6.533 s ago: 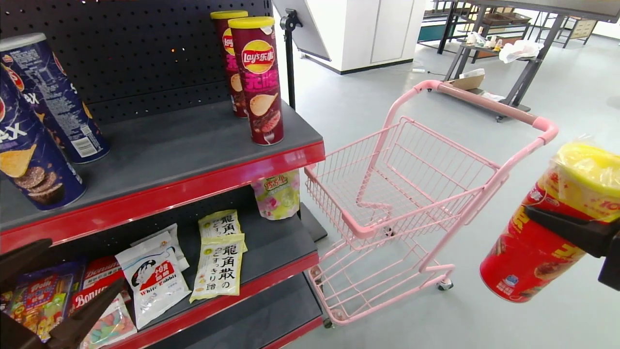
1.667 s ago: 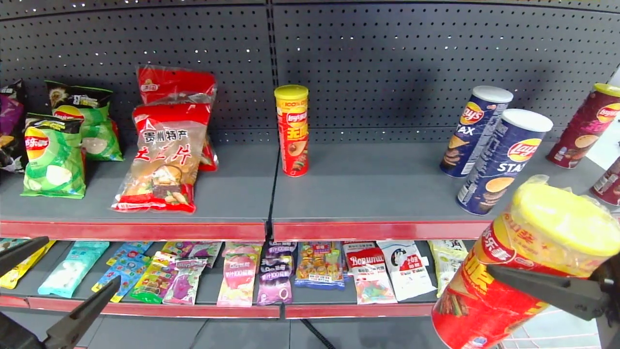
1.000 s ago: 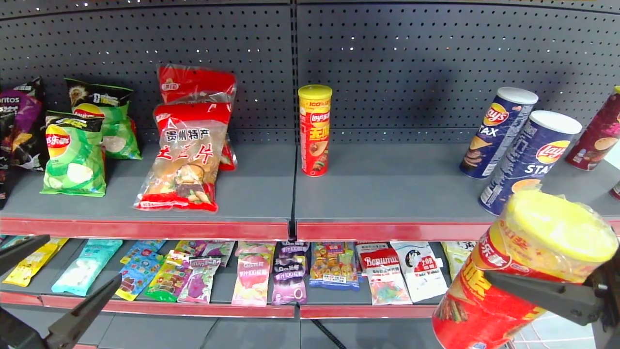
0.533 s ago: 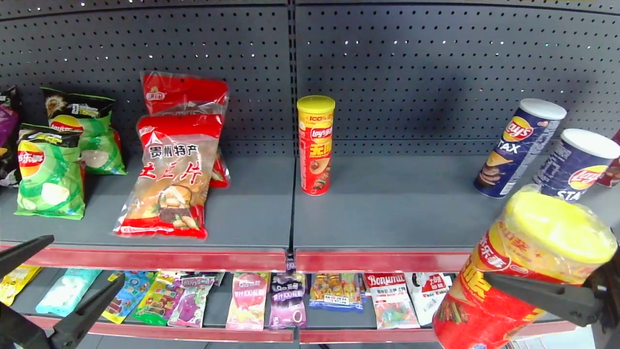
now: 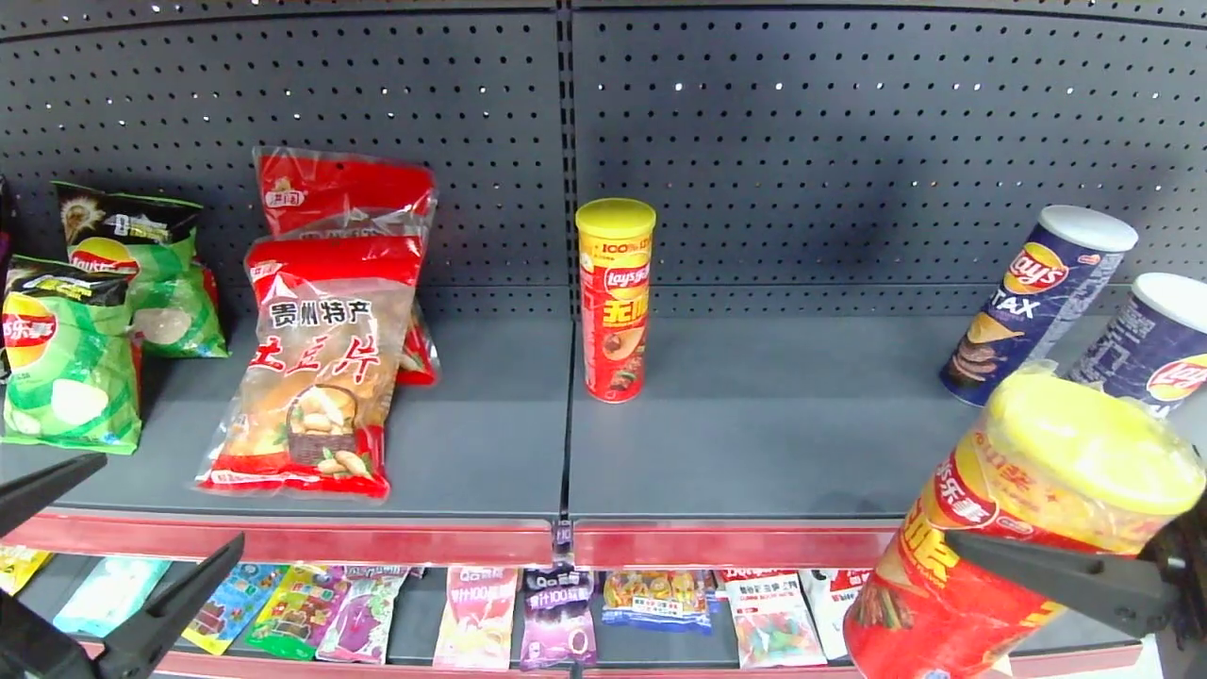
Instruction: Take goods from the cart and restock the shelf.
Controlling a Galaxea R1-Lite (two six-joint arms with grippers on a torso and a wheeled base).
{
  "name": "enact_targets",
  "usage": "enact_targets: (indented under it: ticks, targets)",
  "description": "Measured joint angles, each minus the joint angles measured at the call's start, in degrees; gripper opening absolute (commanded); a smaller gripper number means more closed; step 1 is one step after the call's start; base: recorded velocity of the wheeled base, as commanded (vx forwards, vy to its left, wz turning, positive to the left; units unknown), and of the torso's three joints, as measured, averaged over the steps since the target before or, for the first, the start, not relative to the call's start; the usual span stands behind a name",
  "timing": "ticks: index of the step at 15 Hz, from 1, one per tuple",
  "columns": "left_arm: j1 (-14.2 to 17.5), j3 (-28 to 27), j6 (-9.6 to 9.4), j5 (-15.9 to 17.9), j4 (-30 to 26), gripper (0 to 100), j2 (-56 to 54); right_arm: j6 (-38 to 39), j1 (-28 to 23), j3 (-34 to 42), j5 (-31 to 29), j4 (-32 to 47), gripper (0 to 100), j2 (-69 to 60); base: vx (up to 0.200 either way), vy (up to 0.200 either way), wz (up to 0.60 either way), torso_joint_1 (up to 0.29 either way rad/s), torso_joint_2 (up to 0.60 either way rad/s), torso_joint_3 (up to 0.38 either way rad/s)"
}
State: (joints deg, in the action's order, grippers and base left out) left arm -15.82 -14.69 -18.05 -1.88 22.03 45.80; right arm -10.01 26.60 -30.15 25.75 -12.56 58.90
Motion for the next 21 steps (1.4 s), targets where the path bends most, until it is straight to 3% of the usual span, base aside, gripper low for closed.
enact_targets:
  ticks: [2,4,6,9,17,19,21]
  targets:
    - [-0.1,-0.8,0.1,0.4,0.1,100,1.2,-0.1,0.0,0.0,0.1,0.0,0,0.0,0.0,0.0,0.0,0.0,0.0,0.0]
    - [-0.2,-2.7,-0.39,3.0,0.2,100,3.4,-0.1,0.0,0.5,0.1,-0.1,0,-0.1,0.0,0.0,0.0,0.0,0.0,0.0]
    - [-0.2,-3.3,-1.78,2.5,0.1,100,5.1,0.0,0.0,1.0,0.1,-0.1,0,-0.2,0.0,0.0,0.0,0.0,0.0,0.0]
    - [0.0,-3.3,-1.97,2.2,0.0,100,6.2,0.0,-0.1,1.3,0.0,-0.1,0,-0.2,0.2,0.0,0.0,-0.002,0.0,0.001]
    - [-0.2,-5.3,-1.97,4.2,0.3,100,8.8,-0.1,0.0,1.1,0.1,-0.1,0,-0.2,0.0,0.0,0.0,0.0,0.0,0.0]
    - [-0.8,-9.1,-1.23,7.5,0.4,100,11.8,-0.1,0.1,0.9,0.1,-0.1,0,-0.3,0.0,0.0,0.0,0.0,0.0,0.0]
    - [-2.7,-15.8,1.39,10.5,1.0,100,17.8,-0.1,0.1,0.8,0.1,-0.1,0,-0.5,0.0,0.0,0.0,0.0,0.0,0.0]
